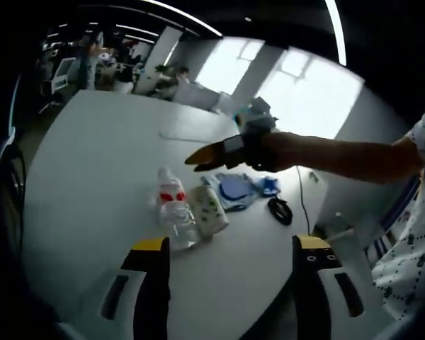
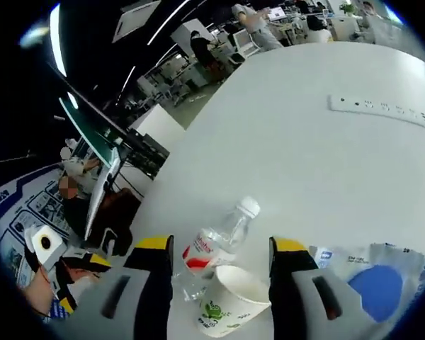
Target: Arrange the tabletop items into an orderly group along one side of the table until the central work area is clear of visible clutter.
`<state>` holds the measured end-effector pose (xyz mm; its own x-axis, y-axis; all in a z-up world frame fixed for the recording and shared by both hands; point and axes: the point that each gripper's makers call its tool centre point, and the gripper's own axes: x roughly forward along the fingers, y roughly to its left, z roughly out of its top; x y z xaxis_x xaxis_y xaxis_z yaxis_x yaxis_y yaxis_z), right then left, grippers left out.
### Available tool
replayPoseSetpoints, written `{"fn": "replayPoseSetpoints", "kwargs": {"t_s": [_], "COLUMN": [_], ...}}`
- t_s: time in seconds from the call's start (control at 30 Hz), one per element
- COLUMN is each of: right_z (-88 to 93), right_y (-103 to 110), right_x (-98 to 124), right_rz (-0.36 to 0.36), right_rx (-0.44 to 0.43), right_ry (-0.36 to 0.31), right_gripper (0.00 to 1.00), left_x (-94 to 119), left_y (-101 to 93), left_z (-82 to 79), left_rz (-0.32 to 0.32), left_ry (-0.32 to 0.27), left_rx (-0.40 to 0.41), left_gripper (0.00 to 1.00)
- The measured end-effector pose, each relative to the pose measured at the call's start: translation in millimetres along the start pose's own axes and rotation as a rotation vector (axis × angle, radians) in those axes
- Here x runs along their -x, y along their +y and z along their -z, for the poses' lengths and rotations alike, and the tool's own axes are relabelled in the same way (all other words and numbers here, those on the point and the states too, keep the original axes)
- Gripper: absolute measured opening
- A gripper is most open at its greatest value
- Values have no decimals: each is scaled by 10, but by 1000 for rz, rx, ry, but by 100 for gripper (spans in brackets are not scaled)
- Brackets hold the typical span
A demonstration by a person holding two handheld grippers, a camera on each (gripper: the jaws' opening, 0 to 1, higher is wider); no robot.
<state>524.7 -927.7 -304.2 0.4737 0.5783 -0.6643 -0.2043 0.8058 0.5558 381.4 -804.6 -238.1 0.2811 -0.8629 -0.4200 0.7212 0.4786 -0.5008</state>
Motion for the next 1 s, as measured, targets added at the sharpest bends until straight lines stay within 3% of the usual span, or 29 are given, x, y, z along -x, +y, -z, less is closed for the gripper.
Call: {"fn": "replayPoseSetpoints", "kwargs": {"t_s": [0.33,0.6,1.0], "right_z": [30,13,39], "right_y": [40,-56,7], "right_x": [-228,-303,-413], "right_rz": [-16,49,15], "right_rx": [-134,-193,-263], "right_ry": [-1,-9,-6], "right_gripper": [46,42,39], "left_x": [-4,11,22], "left_y": [59,64,93], "left_z": [16,61,87], "left_rz": [-2,4,5], "left_ry": [-12,-19,-26], "left_rx": [11,26,42], "left_gripper": [65,64,63]}}
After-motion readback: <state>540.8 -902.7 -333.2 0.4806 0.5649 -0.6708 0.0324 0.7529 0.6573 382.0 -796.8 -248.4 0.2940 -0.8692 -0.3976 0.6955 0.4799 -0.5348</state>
